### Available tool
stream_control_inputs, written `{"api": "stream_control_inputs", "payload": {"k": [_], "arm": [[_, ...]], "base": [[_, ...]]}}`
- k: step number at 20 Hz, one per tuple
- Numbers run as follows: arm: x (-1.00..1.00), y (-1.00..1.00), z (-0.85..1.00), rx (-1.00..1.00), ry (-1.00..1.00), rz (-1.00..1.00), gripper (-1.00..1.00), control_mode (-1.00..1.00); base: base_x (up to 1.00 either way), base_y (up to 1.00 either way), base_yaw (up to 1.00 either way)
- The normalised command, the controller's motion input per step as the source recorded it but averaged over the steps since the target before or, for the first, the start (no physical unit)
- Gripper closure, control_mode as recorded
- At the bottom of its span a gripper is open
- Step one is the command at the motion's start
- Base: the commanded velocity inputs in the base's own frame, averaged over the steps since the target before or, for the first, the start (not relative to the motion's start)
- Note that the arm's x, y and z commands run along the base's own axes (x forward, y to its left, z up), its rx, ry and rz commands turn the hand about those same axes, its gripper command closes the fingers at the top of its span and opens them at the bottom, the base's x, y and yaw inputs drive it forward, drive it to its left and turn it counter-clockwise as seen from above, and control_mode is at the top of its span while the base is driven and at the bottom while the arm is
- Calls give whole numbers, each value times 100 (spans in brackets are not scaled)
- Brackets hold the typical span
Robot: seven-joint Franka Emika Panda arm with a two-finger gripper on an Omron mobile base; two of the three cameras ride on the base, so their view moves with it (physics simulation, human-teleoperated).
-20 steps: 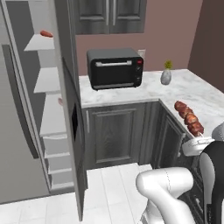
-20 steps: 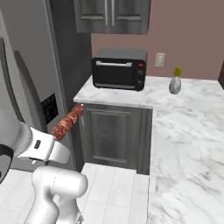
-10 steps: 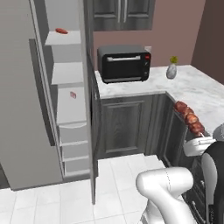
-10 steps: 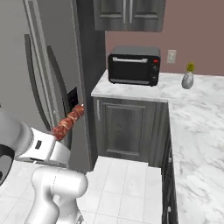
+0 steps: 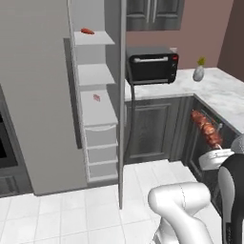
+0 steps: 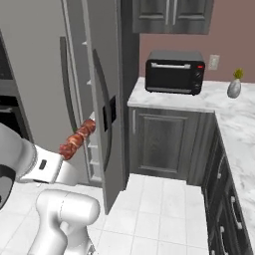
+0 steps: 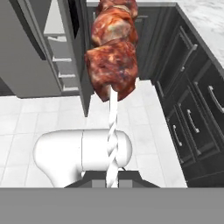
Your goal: Store the kebab skewer in the freezer for long-term storage. Close the freezer door after placing the cooked food.
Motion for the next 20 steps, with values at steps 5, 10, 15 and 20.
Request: {"api": "stream_control_inputs", "payload": {"k": [5, 10, 15, 20], "arm": [[0, 0, 0, 0, 0, 0, 100, 100], [0, 0, 0, 0, 0, 0, 100, 100], [0, 0, 0, 0, 0, 0, 100, 100], [0, 0, 0, 0, 0, 0, 100, 100]], "base": [[-20, 72, 0], [-2, 64, 0], [3, 63, 0], [26, 55, -3]]}}
